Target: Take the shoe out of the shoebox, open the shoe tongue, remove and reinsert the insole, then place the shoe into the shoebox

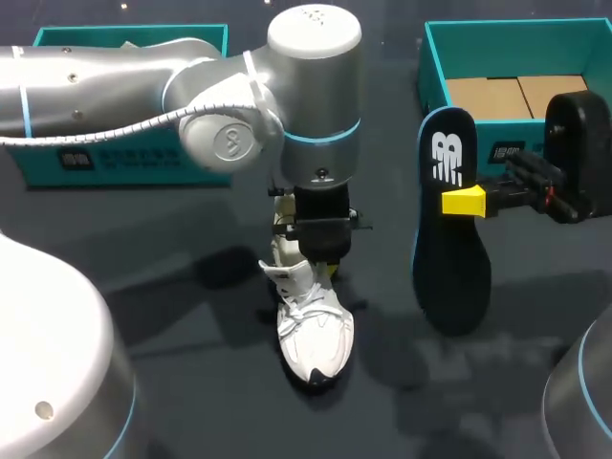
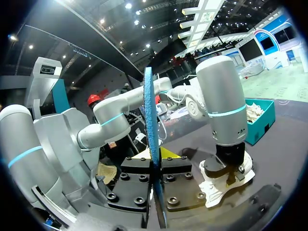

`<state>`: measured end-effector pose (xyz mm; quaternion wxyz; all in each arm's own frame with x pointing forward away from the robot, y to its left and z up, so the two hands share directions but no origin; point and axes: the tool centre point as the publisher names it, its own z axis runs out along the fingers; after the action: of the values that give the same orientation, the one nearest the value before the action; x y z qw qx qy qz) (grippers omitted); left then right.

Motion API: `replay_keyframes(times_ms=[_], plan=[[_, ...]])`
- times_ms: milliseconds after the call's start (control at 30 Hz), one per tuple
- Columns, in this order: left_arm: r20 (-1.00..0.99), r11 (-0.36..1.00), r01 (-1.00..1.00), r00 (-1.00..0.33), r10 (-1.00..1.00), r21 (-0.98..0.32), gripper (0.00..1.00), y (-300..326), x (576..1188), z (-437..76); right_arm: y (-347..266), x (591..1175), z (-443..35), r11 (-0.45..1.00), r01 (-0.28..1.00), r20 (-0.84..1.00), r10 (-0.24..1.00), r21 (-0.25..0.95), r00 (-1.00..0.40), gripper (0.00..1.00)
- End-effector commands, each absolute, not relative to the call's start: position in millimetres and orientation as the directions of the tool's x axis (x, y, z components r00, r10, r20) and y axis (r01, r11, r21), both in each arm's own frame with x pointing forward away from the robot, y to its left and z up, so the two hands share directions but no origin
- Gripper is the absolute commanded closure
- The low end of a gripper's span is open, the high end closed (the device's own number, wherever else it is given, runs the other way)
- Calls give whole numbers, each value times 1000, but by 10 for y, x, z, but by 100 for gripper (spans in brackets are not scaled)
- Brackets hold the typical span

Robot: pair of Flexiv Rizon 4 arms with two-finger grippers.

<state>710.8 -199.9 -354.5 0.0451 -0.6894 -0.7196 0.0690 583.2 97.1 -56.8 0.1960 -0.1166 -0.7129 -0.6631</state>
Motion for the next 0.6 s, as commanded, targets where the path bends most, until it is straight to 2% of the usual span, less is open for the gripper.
replay_keyframes(times_ms=[33, 600], plan=[[-17, 38, 985, -41, 999, -169, 100, -2054, 7115, -3630, 979, 5825, -577, 93, 427, 435, -92, 900, -896, 100], [14, -11, 978, 14, 1000, -207, 100, -2193, 7124, -3864, 979, 5825, -577, 93, 427, 435, -92, 900, -896, 100]])
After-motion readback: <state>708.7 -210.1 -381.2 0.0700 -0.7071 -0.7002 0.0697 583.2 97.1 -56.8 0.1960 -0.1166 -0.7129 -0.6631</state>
